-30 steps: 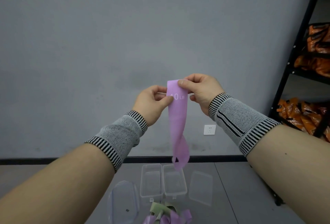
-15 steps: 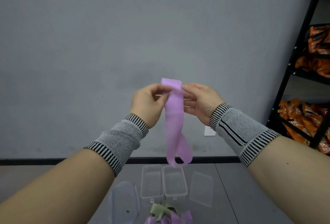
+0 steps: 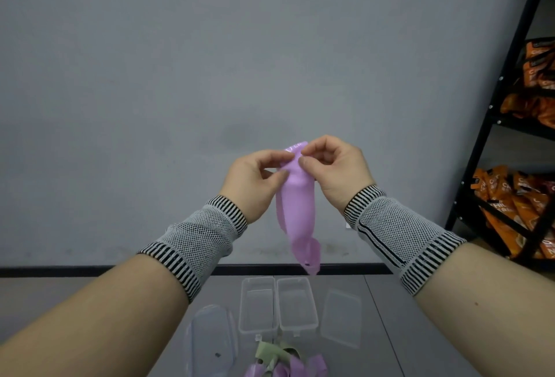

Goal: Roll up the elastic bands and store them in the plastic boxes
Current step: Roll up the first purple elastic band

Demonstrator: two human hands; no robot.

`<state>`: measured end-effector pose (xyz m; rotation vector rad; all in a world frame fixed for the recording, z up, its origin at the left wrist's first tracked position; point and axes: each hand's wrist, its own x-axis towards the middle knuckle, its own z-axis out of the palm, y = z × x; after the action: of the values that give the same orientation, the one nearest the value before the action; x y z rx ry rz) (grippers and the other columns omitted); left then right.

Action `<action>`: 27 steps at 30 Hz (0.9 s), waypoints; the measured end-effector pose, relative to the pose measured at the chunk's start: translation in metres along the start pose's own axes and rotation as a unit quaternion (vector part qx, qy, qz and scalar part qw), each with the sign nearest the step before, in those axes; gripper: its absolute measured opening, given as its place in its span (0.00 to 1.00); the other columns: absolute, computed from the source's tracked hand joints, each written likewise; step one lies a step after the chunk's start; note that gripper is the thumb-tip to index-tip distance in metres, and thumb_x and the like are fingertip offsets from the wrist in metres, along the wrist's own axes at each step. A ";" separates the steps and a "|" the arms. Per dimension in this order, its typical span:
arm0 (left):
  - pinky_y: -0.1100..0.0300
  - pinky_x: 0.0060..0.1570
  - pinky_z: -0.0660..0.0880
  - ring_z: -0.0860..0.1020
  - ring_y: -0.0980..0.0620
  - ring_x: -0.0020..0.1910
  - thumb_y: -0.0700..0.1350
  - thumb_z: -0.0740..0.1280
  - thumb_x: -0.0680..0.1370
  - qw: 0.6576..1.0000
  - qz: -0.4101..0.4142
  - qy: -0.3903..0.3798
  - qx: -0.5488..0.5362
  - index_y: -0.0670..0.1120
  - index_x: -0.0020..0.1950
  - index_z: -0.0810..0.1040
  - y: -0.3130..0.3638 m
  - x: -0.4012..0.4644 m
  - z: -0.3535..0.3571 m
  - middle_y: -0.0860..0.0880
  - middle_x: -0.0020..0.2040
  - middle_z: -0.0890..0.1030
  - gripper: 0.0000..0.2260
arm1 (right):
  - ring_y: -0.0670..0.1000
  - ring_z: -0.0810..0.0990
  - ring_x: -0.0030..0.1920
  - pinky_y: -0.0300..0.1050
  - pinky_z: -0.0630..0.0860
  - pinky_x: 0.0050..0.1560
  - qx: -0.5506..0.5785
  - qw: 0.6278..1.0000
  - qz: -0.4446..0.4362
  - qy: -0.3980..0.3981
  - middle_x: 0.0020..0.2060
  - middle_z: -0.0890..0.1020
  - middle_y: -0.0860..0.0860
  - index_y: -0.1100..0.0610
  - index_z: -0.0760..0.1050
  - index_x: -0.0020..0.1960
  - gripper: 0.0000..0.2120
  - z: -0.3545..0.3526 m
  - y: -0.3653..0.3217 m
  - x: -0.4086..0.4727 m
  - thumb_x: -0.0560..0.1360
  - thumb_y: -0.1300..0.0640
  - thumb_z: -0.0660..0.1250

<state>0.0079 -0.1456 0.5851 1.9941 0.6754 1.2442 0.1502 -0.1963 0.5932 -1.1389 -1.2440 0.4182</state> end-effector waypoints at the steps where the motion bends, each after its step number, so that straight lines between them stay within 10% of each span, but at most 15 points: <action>1: 0.70 0.40 0.75 0.78 0.62 0.34 0.35 0.67 0.75 1.000 -0.004 0.011 -0.003 0.54 0.50 0.79 0.001 0.001 0.000 0.56 0.44 0.81 0.13 | 0.47 0.79 0.37 0.42 0.78 0.45 0.013 1.000 0.006 -0.013 0.36 0.81 0.55 0.54 0.76 0.40 0.11 -0.001 0.001 0.000 0.72 0.69 0.68; 9: 0.67 0.43 0.76 0.80 0.55 0.38 0.37 0.69 0.75 0.998 -0.037 0.021 -0.053 0.52 0.56 0.76 0.001 0.002 0.001 0.49 0.51 0.81 0.14 | 0.43 0.75 0.30 0.34 0.74 0.33 0.028 0.999 0.039 -0.019 0.34 0.79 0.53 0.54 0.77 0.42 0.12 -0.003 0.001 0.000 0.73 0.71 0.67; 14: 0.70 0.33 0.70 0.74 0.60 0.30 0.37 0.67 0.75 0.998 -0.057 -0.021 -0.013 0.55 0.65 0.71 -0.002 0.000 0.002 0.45 0.39 0.82 0.22 | 0.46 0.77 0.29 0.42 0.75 0.29 0.031 0.997 0.065 0.008 0.35 0.79 0.53 0.52 0.77 0.44 0.10 -0.004 0.000 0.005 0.73 0.68 0.68; 22: 0.59 0.41 0.75 0.75 0.52 0.35 0.38 0.66 0.76 0.998 -0.050 0.006 -0.032 0.56 0.62 0.73 -0.004 0.011 0.000 0.44 0.35 0.80 0.18 | 0.53 0.76 0.37 0.56 0.78 0.49 -0.008 0.997 0.070 -0.026 0.31 0.76 0.51 0.50 0.77 0.47 0.13 -0.003 0.008 0.006 0.71 0.67 0.69; 27: 0.66 0.32 0.71 0.71 0.53 0.31 0.36 0.66 0.76 0.999 -0.045 -0.015 0.013 0.53 0.62 0.74 -0.006 0.009 0.002 0.46 0.32 0.77 0.18 | 0.50 0.79 0.34 0.48 0.80 0.41 0.065 0.993 0.095 0.004 0.34 0.79 0.52 0.53 0.75 0.49 0.11 -0.003 0.000 0.013 0.73 0.67 0.69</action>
<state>0.0133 -0.1358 0.5843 1.9776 0.7604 1.1552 0.1570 -0.1874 0.6003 -1.1501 -1.0882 0.6277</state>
